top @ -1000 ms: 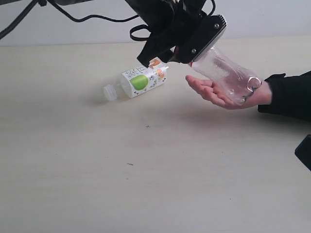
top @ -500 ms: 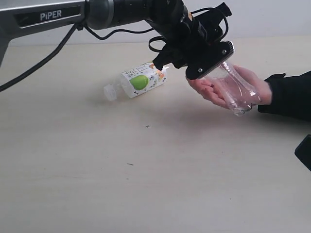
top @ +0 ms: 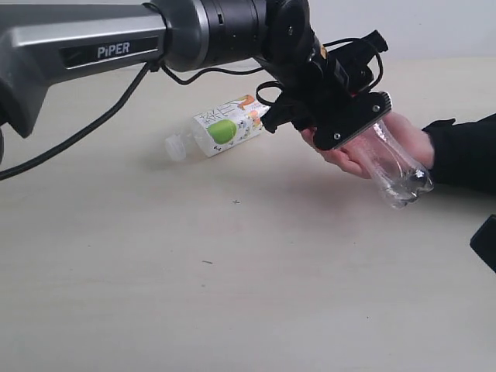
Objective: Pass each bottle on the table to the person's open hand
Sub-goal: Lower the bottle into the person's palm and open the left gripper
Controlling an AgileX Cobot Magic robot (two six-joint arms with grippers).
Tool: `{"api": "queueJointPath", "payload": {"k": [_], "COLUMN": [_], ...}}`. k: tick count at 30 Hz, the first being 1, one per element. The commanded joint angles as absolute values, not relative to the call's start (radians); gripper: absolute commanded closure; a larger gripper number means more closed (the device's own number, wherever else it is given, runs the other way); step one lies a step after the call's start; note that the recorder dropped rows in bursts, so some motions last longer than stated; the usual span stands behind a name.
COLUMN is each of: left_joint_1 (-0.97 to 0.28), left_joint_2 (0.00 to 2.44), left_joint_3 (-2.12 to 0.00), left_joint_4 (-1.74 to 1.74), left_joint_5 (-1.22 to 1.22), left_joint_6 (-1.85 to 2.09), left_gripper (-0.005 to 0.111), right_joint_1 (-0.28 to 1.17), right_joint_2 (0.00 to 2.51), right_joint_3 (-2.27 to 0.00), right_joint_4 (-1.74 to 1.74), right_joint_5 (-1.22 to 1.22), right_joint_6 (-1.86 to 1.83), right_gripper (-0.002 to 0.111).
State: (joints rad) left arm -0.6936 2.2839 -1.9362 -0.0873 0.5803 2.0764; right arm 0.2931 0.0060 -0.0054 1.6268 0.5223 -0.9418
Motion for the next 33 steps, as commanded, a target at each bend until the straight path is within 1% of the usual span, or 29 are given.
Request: {"api": "queueJointPath", "payload": {"k": [1,3,8,11,14,25,33], "left_joint_1": [-0.684,-0.684,-0.684,-0.684,-0.684,-0.682,-0.682], "left_joint_2": [2.303,2.307,2.310,2.310,2.310,2.310,2.300], "left_joint_3": [-1.942,-1.942,-1.942,-1.942,-1.942,-1.942,-1.942], "left_joint_4": [-0.095,-0.095,-0.095,-0.095,-0.095,-0.086,-0.062], "left_joint_5": [0.570,0.564,0.562,0.562,0.562,0.538,0.542], "left_joint_6": [2.041,2.035,2.034,2.034,2.024,1.994,1.994], "left_gripper": [0.105,0.097,0.070,0.059,0.051,0.025,0.025], "right_joint_1": [0.291,0.291,0.291,0.291,0.291,0.291,0.291], "right_joint_2": [0.000,0.000,0.000,0.000,0.000,0.000,0.000], "right_joint_3": [0.000,0.000,0.000,0.000,0.000,0.000,0.000], "right_joint_4": [1.632,1.632,1.632,1.632,1.632,1.632,1.632], "right_joint_5": [0.524,0.524,0.524,0.524,0.524,0.524,0.526], "right_joint_6": [-0.941,-0.941,-0.941,-0.941,-0.941,-0.941,-0.941], "right_gripper": [0.108,0.108,0.108,0.108,0.108,0.108,0.108]}}
